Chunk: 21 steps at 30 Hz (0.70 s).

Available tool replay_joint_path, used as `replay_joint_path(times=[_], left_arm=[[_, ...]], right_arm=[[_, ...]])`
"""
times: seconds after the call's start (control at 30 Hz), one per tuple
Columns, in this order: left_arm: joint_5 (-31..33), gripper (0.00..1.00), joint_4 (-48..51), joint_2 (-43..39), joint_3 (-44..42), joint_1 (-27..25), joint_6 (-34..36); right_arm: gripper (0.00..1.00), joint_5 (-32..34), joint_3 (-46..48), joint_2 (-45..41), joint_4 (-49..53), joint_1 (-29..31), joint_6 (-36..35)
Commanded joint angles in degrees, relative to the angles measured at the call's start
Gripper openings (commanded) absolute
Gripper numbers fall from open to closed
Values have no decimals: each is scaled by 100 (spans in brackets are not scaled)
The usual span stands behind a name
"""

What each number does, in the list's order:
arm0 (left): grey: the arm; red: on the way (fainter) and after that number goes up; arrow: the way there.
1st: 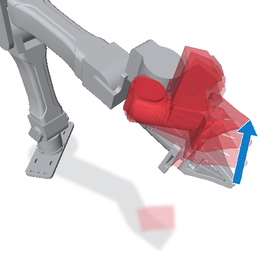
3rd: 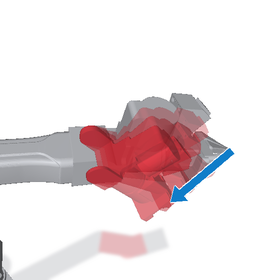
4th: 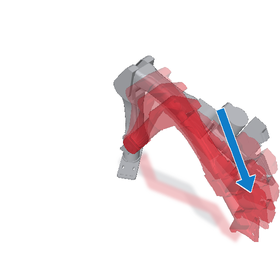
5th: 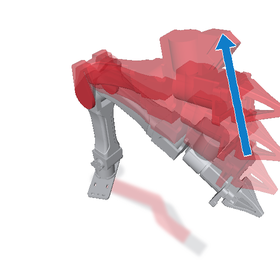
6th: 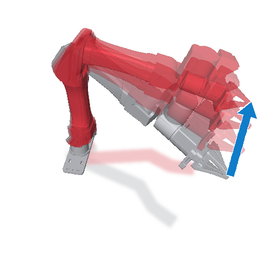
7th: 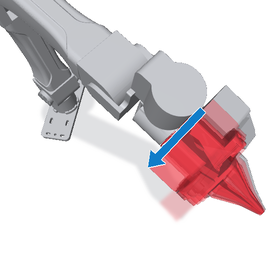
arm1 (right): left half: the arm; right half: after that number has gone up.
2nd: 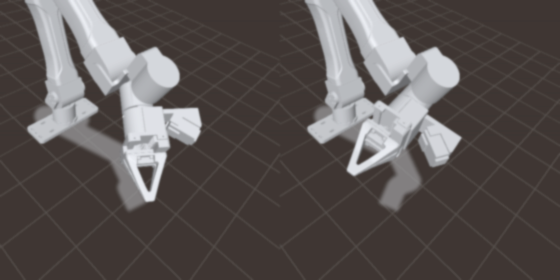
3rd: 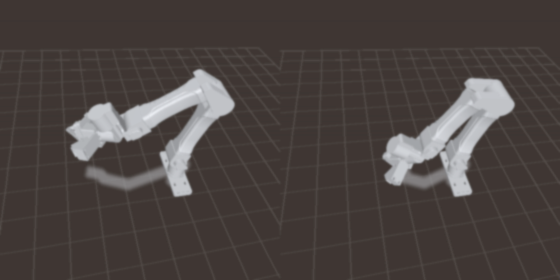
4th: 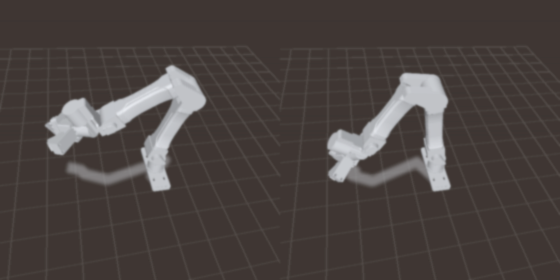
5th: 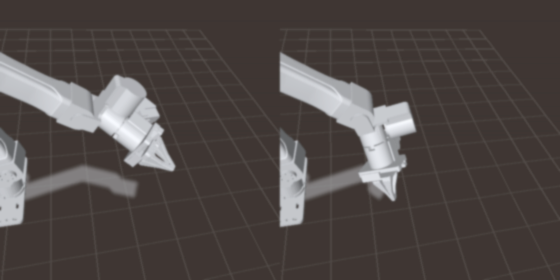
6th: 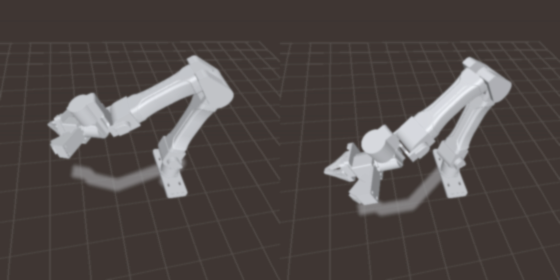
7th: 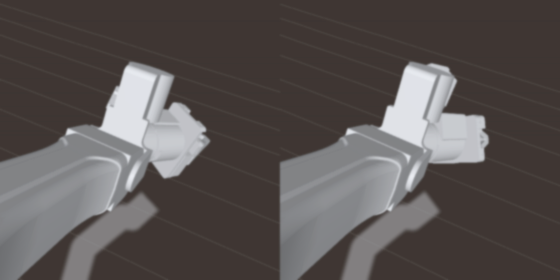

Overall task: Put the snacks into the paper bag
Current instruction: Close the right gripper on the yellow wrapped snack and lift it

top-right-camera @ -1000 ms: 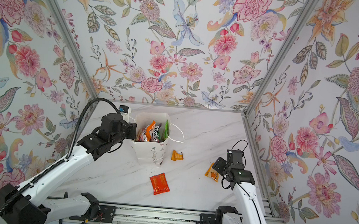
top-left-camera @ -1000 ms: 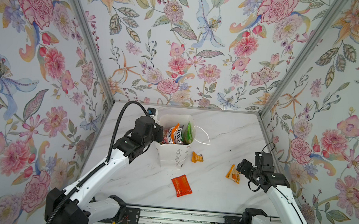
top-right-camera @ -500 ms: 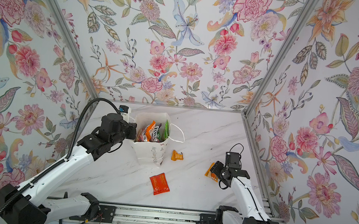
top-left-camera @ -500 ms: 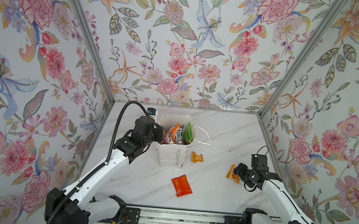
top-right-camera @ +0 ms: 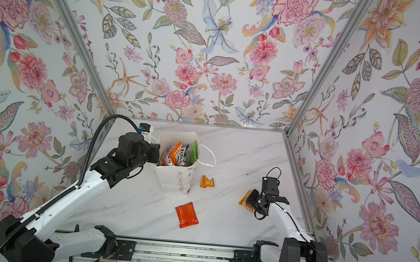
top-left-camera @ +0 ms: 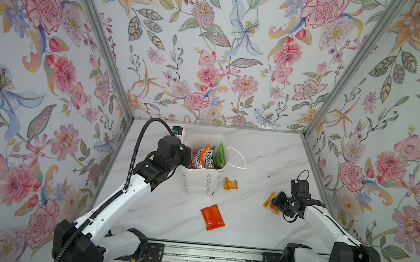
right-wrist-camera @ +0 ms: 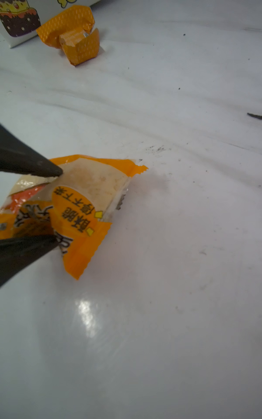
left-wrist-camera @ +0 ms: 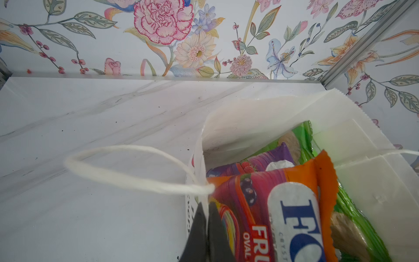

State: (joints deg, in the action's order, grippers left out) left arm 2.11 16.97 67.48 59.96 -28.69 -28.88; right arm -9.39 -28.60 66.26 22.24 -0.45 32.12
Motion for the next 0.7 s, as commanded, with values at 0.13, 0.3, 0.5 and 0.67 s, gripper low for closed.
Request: replay_joint_path(times=[0.13,0.3,0.5,0.67], left_arm=[[147,0,-511,-148,36,4,76],[137,0,-511,-140,43,4,69],[139,0,-519,-139,37,1,71],[134,0,-519,-130,41,4,80]], right_arm=[[18,-149,128,82,-112,86,-60],[4,-95,135,-9,-115,157,-65],[0,-64,136,-246,-75,178,-39],[0,-29,58,-497,64,207,-39]])
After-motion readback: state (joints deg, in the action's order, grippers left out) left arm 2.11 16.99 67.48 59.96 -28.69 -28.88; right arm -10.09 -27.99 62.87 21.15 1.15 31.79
